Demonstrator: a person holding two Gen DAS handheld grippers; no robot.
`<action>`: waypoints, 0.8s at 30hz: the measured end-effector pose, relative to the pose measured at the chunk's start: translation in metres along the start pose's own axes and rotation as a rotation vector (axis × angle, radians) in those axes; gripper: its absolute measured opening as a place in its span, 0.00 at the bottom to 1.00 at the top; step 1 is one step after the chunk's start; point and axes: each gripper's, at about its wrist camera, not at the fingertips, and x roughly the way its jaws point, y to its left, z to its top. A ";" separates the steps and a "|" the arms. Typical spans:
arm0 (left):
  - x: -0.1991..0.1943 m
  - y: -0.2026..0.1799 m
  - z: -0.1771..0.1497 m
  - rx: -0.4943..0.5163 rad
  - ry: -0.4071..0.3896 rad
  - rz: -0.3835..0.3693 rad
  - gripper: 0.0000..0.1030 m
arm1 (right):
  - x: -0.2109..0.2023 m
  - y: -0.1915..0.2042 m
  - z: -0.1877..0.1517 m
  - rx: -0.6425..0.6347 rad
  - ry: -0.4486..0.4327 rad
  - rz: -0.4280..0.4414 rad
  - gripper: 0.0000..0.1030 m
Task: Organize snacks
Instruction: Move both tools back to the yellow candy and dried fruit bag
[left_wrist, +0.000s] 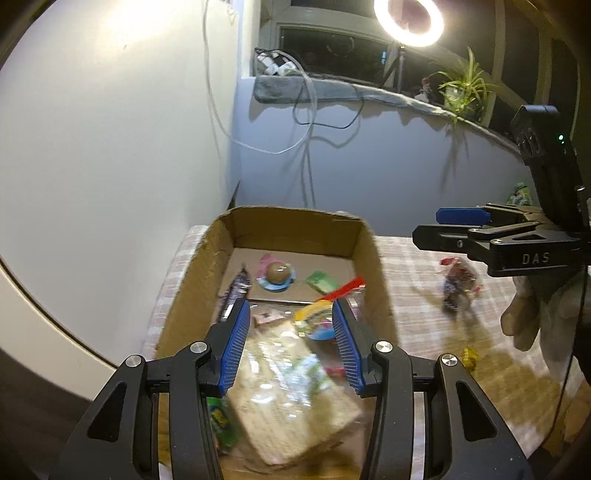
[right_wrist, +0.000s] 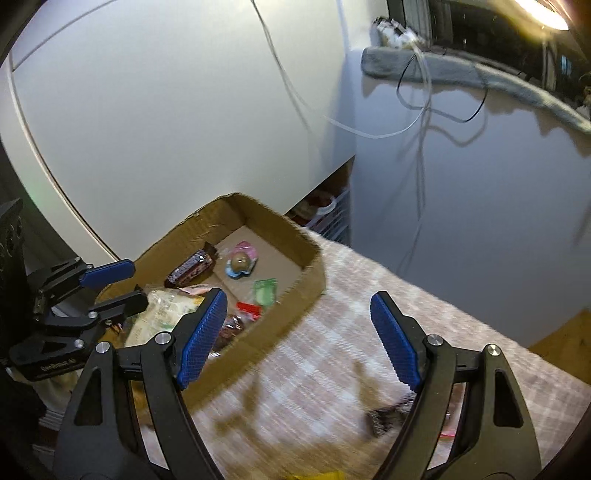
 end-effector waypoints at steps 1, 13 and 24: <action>-0.001 -0.003 0.000 0.004 -0.003 -0.005 0.44 | -0.006 -0.003 -0.002 -0.003 -0.007 -0.005 0.80; -0.020 -0.073 -0.016 0.091 -0.017 -0.142 0.44 | -0.045 -0.069 -0.041 0.075 0.065 -0.056 0.80; 0.013 -0.138 -0.046 0.182 0.100 -0.271 0.44 | -0.034 -0.112 -0.067 0.179 0.130 -0.051 0.80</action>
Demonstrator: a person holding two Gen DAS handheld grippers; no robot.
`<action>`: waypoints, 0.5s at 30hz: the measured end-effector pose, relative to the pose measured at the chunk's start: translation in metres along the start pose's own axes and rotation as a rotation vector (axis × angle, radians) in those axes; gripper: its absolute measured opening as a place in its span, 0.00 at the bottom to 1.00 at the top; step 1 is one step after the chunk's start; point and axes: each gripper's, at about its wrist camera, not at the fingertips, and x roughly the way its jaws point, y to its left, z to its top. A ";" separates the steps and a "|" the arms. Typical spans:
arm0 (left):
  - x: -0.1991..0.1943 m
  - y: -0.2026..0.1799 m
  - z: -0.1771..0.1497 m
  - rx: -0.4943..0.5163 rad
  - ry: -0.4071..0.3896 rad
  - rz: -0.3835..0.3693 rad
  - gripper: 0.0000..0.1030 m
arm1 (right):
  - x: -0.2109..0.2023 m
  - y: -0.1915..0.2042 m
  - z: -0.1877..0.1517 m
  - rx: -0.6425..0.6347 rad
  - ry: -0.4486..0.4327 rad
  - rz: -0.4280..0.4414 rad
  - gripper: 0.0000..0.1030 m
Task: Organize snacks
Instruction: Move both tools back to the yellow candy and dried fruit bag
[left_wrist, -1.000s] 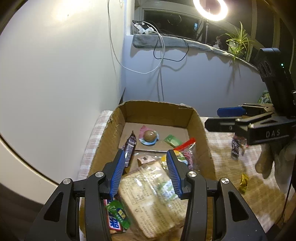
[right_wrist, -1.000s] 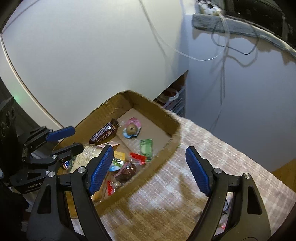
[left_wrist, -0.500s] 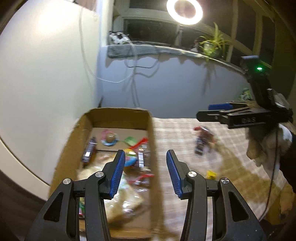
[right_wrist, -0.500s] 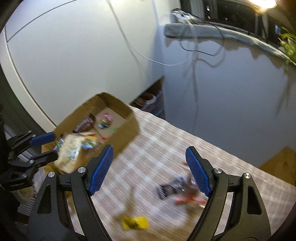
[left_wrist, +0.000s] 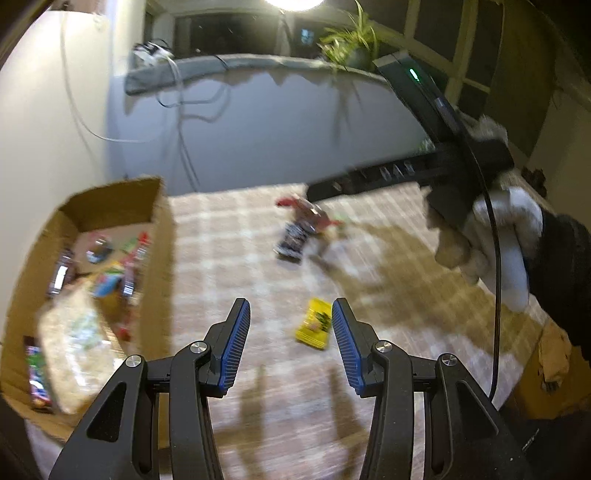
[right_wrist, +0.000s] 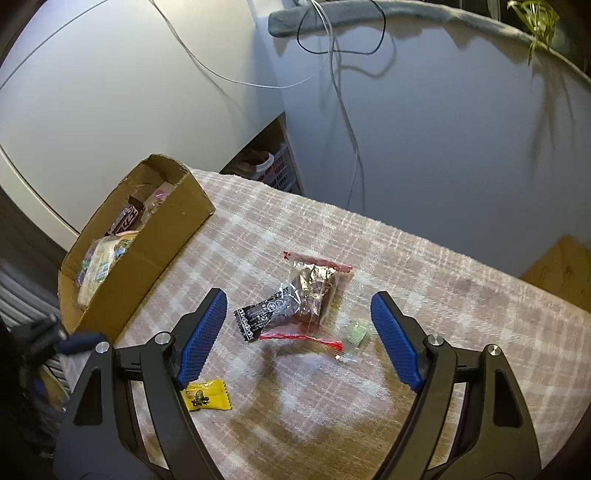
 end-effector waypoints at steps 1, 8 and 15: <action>0.003 -0.003 -0.001 0.001 0.008 -0.005 0.44 | 0.003 0.001 0.001 0.002 0.005 0.001 0.80; 0.036 -0.021 -0.006 0.054 0.084 -0.020 0.43 | 0.026 -0.002 0.005 0.020 0.046 0.013 0.80; 0.059 -0.030 -0.008 0.114 0.144 -0.003 0.32 | 0.041 0.000 0.005 0.026 0.090 0.023 0.73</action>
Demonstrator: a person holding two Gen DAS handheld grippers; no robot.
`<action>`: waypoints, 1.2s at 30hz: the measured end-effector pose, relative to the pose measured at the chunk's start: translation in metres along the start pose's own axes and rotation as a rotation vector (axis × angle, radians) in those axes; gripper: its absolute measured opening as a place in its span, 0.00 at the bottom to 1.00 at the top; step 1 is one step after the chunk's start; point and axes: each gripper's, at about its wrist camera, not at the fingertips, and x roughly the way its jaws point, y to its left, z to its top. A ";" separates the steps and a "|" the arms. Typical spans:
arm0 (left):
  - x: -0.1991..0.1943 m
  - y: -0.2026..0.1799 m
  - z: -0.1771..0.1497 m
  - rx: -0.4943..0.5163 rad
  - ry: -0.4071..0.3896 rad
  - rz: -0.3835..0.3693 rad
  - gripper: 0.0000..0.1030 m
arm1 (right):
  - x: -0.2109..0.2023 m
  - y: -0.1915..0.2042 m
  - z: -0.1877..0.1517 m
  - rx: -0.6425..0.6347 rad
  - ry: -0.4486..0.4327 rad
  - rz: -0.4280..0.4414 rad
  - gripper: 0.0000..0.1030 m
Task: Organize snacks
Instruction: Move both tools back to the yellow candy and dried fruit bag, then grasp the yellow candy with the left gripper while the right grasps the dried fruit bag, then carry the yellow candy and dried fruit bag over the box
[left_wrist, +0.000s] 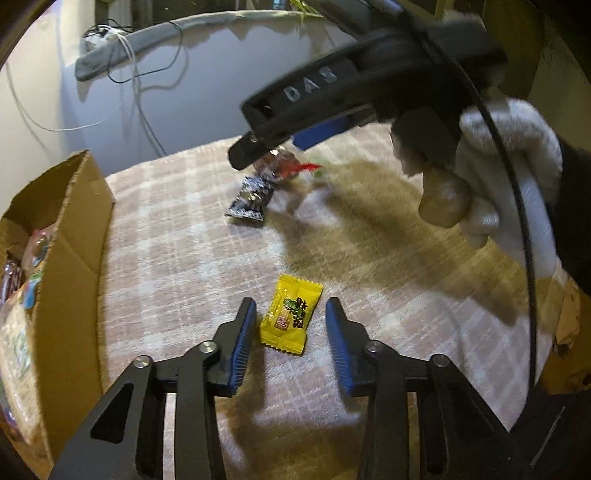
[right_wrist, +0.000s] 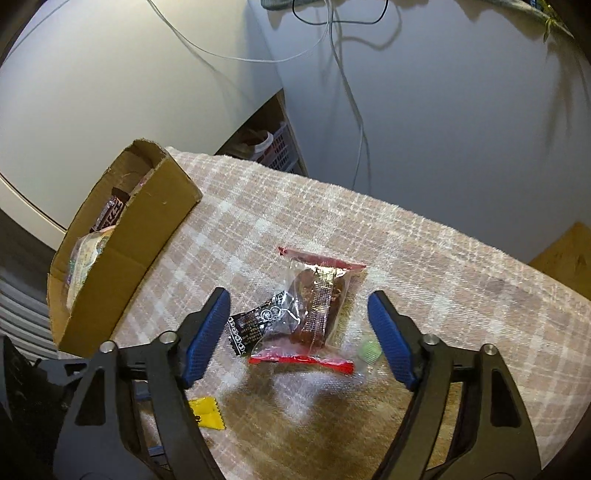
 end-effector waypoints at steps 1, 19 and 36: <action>0.002 -0.002 -0.001 0.008 0.005 0.006 0.30 | 0.001 -0.001 0.000 0.003 0.005 0.003 0.72; -0.002 -0.001 -0.002 -0.015 -0.027 0.011 0.22 | 0.005 -0.010 -0.002 0.070 0.015 0.053 0.33; -0.054 0.010 -0.007 -0.065 -0.123 0.025 0.22 | -0.041 0.002 -0.011 0.053 -0.068 0.054 0.33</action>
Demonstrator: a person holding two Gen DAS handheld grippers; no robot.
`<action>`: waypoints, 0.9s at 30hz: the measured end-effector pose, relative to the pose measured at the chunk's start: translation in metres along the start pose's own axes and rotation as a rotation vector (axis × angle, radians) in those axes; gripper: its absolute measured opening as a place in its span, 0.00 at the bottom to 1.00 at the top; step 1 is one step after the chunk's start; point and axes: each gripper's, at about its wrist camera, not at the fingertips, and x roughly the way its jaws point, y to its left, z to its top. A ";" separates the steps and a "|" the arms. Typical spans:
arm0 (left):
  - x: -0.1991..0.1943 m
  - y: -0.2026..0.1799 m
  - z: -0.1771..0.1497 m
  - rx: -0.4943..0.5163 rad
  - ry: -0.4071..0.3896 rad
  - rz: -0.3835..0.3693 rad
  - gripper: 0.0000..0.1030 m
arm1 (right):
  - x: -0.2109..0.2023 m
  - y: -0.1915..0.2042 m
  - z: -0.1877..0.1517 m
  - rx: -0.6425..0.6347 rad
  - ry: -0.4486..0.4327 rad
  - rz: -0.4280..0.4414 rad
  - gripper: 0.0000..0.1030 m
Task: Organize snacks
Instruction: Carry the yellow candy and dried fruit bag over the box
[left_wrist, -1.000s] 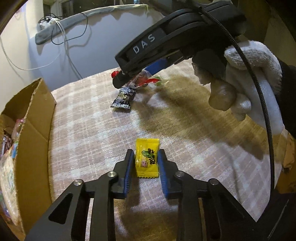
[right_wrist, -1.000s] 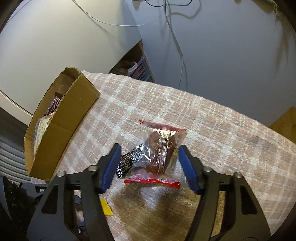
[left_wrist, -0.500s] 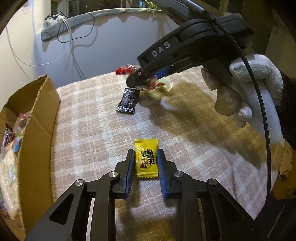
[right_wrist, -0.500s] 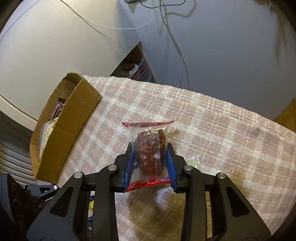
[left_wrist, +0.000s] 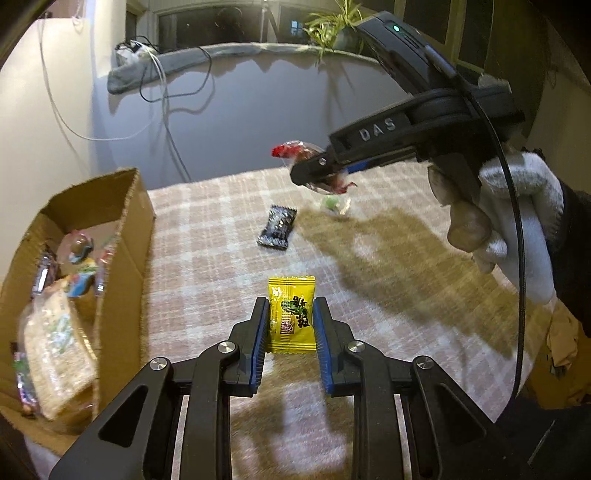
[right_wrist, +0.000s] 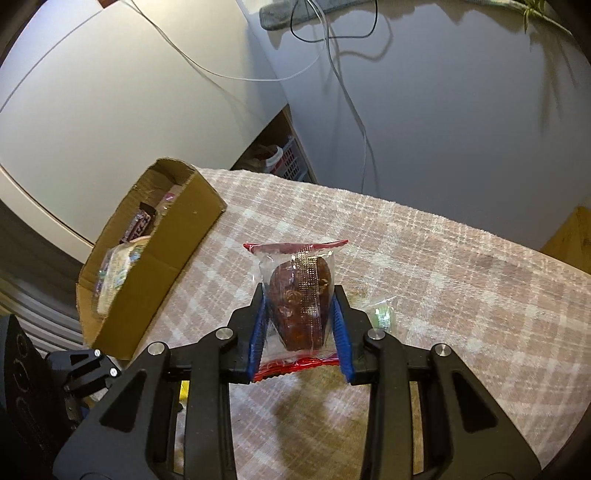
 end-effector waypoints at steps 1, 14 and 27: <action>-0.005 0.002 0.001 -0.003 -0.011 0.005 0.22 | -0.004 0.002 0.000 -0.002 -0.008 0.003 0.33; -0.045 0.039 0.007 -0.054 -0.108 0.088 0.22 | -0.021 0.047 0.005 -0.075 -0.048 0.037 0.33; -0.072 0.092 -0.002 -0.135 -0.155 0.166 0.22 | 0.010 0.106 0.020 -0.158 -0.018 0.079 0.33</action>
